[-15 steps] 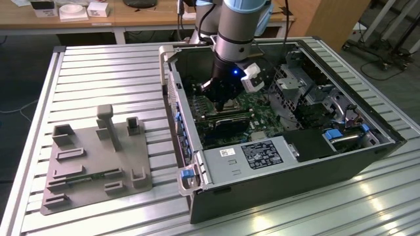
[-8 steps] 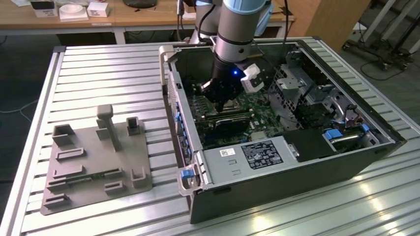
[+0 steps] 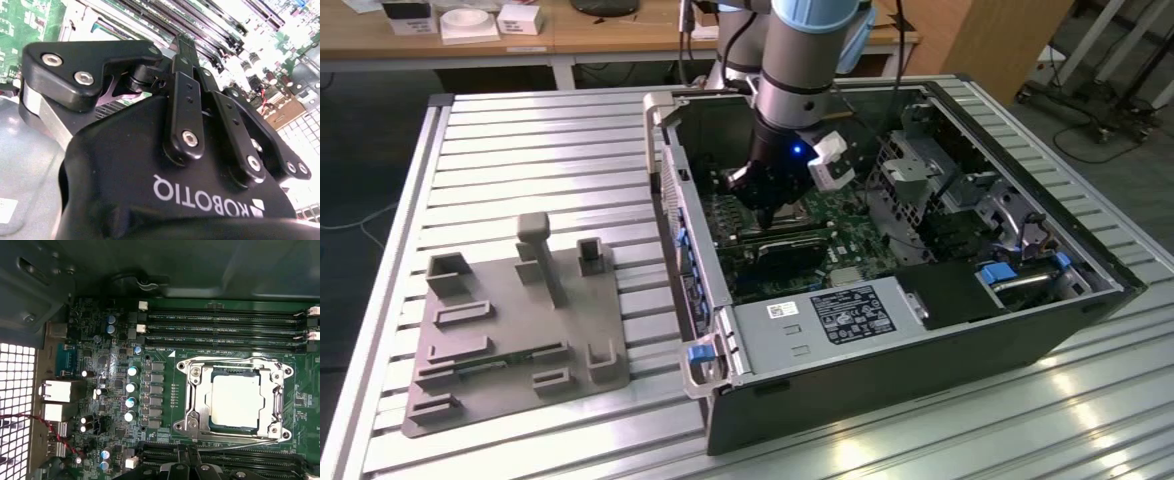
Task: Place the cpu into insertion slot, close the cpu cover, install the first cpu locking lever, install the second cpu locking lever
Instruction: 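Install the second cpu locking lever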
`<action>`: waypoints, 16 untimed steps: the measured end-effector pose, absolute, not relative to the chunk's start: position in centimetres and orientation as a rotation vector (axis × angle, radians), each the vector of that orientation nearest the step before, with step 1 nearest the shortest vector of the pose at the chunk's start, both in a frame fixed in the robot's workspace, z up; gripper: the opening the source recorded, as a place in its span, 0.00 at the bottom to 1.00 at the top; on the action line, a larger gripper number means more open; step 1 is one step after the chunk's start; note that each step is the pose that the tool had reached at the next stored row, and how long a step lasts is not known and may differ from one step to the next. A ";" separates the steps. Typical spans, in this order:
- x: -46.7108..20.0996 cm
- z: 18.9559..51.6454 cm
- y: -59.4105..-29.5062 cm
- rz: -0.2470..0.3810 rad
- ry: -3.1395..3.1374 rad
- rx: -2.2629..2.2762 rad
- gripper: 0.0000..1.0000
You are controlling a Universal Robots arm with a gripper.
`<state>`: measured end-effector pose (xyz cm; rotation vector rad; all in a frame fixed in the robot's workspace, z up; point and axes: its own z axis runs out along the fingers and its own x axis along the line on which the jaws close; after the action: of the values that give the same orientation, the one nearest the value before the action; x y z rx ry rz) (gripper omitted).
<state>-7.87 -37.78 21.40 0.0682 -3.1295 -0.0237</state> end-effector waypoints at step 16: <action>-8.1 21.0 -37.7 -0.028 -3.127 0.072 0.10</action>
<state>-8.06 -37.73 21.00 0.0716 -3.1266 -0.0278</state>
